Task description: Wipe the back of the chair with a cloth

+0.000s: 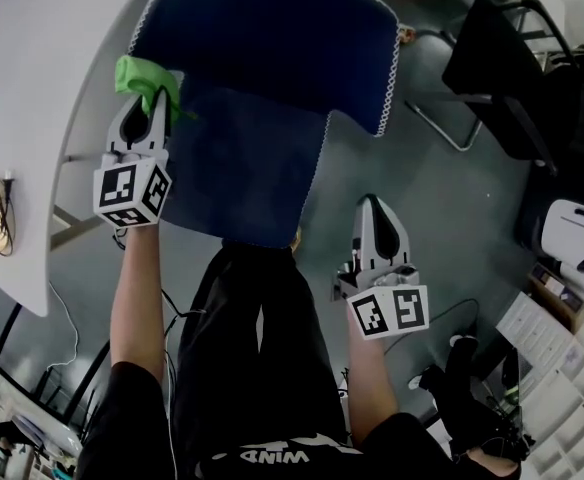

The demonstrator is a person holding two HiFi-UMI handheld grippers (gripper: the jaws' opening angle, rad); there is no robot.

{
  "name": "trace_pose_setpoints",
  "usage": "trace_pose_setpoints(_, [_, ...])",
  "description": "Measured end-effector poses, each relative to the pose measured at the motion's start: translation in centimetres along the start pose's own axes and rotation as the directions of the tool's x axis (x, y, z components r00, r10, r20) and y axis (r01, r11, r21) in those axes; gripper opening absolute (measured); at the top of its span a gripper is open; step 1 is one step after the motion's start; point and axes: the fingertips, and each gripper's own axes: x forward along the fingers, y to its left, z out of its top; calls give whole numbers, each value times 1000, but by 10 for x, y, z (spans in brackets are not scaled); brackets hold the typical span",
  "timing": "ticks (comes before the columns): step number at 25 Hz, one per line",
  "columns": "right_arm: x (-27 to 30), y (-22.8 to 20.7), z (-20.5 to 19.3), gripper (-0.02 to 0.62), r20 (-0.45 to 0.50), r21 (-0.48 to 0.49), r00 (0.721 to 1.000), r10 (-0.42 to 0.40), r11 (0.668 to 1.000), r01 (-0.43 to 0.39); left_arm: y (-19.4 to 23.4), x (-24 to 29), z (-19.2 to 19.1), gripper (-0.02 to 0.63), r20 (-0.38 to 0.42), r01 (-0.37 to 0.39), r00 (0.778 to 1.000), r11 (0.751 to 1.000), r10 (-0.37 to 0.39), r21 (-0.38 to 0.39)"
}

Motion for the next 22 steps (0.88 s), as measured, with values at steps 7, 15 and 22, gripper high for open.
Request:
trace_pose_setpoints(7, [1, -5, -2, -6, -9, 4, 1000, -8, 1000, 8, 5, 23, -8, 69, -32, 16, 999, 999, -14, 47])
trace_pose_setpoints(15, [0, -7, -6, -6, -15, 25, 1000, -20, 999, 20, -25, 51, -12, 69, -58, 106, 993, 989, -100, 101])
trace_pose_setpoints(22, [-4, -10, -9, -6, -11, 38, 1000, -28, 999, 28, -79, 68, -19, 69, -60, 218, 975, 972, -214, 83])
